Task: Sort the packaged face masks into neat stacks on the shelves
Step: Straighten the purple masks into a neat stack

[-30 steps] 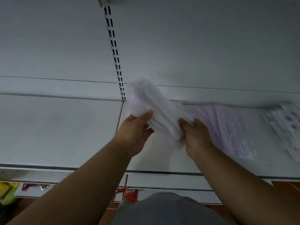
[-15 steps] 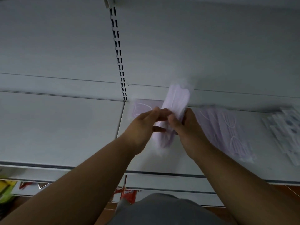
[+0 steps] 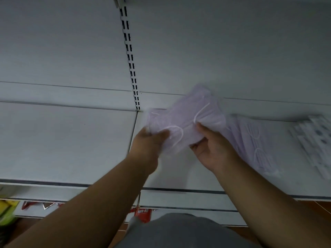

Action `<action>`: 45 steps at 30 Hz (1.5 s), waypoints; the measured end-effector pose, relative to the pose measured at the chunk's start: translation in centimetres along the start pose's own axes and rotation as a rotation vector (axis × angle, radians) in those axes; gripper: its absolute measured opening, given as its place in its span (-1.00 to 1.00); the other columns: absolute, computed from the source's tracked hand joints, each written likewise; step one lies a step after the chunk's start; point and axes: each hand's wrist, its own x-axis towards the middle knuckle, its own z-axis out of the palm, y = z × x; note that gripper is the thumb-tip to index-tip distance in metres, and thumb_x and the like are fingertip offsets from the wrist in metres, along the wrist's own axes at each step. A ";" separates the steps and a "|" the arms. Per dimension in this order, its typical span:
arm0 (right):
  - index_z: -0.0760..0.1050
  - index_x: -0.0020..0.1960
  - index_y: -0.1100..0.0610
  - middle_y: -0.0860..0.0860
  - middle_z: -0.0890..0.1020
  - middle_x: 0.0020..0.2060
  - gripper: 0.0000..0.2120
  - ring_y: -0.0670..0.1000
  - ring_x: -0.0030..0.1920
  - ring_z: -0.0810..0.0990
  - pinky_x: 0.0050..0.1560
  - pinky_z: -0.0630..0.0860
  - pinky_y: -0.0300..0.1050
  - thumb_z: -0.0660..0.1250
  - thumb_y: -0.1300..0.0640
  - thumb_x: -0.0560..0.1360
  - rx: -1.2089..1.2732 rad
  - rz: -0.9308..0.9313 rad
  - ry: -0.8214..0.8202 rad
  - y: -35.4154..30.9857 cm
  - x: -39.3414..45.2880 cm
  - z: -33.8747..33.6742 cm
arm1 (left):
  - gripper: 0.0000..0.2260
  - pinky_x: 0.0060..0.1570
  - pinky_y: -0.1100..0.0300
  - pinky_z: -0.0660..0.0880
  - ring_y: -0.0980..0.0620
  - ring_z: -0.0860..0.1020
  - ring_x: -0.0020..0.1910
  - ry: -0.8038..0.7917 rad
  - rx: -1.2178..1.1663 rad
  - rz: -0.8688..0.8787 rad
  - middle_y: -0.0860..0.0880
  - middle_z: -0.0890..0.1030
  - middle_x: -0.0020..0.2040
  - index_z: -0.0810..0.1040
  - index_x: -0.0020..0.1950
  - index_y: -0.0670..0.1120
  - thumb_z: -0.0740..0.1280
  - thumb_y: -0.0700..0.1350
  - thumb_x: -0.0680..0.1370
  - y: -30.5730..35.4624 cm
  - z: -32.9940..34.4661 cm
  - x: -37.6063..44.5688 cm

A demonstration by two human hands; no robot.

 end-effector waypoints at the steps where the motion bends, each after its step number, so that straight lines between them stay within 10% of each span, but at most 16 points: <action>1: 0.55 0.16 0.10 0.08 0.70 0.00 -0.64 0.05 -0.04 0.68 -0.05 0.61 -0.06 0.42 0.22 0.36 -0.026 -0.019 0.016 -0.3 0.1 -0.5 | -0.68 0.11 -0.21 0.59 -0.30 0.66 0.05 0.028 0.081 0.079 -0.32 0.67 0.06 0.62 0.14 -0.33 0.47 -0.36 0.40 0.4 -0.5 0.2; 8: 0.37 0.39 -0.07 -0.01 0.51 0.29 -0.31 -0.03 0.28 0.50 0.29 0.44 -0.04 0.53 0.34 0.38 -0.697 -0.286 0.139 -2.2 0.9 -4.7 | -0.66 0.16 -0.25 0.55 -0.32 0.65 0.02 -0.048 0.466 0.279 -0.25 0.70 -0.04 0.68 -0.09 -0.05 0.60 0.01 0.20 2.6 -4.6 0.7; 15: 0.54 0.02 -0.04 0.14 0.66 -0.12 -0.66 0.02 -0.17 0.54 -0.05 0.49 -0.08 0.52 -0.03 0.29 -1.029 -0.339 0.099 -0.2 0.0 -5.4 | -0.54 0.11 -0.14 0.59 -0.20 0.62 0.02 0.058 0.702 0.196 -0.10 0.64 0.06 0.54 0.13 0.21 0.61 -0.08 0.32 0.8 -6.7 0.4; 19: 0.51 -0.14 -0.05 -0.10 0.61 -0.27 -0.80 -0.06 -0.24 0.52 -0.17 0.44 -0.33 0.49 0.19 0.46 -1.182 -0.353 0.063 -0.4 0.2 -6.0 | -0.69 -0.10 0.19 0.49 -0.04 0.59 -0.02 0.076 0.995 0.272 0.08 0.60 -0.03 0.52 0.13 0.08 0.52 -0.12 0.46 0.9 -6.7 1.0; 27: 0.50 0.11 0.02 -0.03 0.63 -0.12 -0.79 -0.07 -0.17 0.56 -0.09 0.43 -0.26 0.41 0.20 0.52 -1.225 -0.369 0.068 -1.0 0.5 -6.1 | -0.78 -0.08 0.23 0.36 0.02 0.55 -0.03 0.039 1.151 0.333 0.06 0.58 -0.02 0.51 0.15 0.02 0.39 -0.16 0.54 0.9 -6.0 0.6; 45: 0.44 -0.23 0.21 0.07 0.44 -0.42 -0.74 -0.06 -0.40 0.34 -0.39 0.28 -0.23 0.36 0.10 0.57 -1.386 -0.338 0.142 -1.9 1.3 -6.7 | -0.85 -0.18 0.16 0.39 -0.03 0.55 -0.13 0.093 1.244 0.359 0.01 0.62 -0.09 0.57 0.15 -0.05 0.32 -0.10 0.60 1.0 -6.3 2.4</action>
